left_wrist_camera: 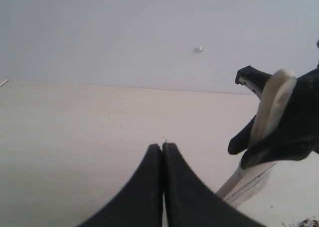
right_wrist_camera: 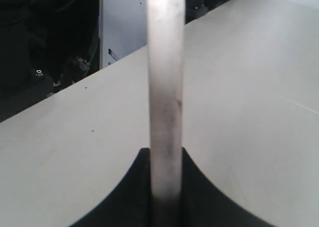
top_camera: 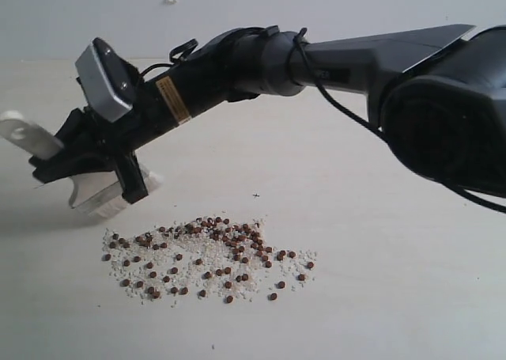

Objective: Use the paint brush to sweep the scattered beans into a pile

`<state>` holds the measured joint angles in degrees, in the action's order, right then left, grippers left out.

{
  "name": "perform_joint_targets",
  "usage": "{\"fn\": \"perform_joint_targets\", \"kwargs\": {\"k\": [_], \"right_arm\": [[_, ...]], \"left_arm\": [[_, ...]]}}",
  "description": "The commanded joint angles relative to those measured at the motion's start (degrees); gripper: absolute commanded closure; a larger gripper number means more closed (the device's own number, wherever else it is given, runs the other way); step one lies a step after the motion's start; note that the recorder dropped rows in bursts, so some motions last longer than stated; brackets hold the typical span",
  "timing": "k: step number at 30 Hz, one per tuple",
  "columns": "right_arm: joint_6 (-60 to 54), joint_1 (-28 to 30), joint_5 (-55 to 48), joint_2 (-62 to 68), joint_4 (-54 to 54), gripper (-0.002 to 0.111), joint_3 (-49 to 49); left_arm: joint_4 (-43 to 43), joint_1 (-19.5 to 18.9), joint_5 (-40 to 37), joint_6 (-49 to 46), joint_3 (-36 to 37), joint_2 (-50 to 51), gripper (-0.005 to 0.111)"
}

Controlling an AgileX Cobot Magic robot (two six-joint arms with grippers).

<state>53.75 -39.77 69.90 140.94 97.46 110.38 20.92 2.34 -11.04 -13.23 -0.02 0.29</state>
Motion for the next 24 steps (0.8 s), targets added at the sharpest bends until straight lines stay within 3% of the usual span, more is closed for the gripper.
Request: {"fn": "perform_joint_targets", "kwargs": {"k": [1,15,24], "right_arm": [[-5.0,-3.6,0.1,-0.1,-1.1,0.108,-0.2],[0.0,-5.4,0.1,1.3,2.5,0.108,-0.3],[-5.1,-5.4,0.1,1.1,2.5,0.108,2.8]], "left_arm": [[0.4,0.4,0.0,-0.1,0.0,-0.3,0.107],[0.4,0.4,0.0,-0.1,0.0,-0.3,0.107],[0.4,0.4,0.0,-0.1,0.0,-0.3,0.107]]}}
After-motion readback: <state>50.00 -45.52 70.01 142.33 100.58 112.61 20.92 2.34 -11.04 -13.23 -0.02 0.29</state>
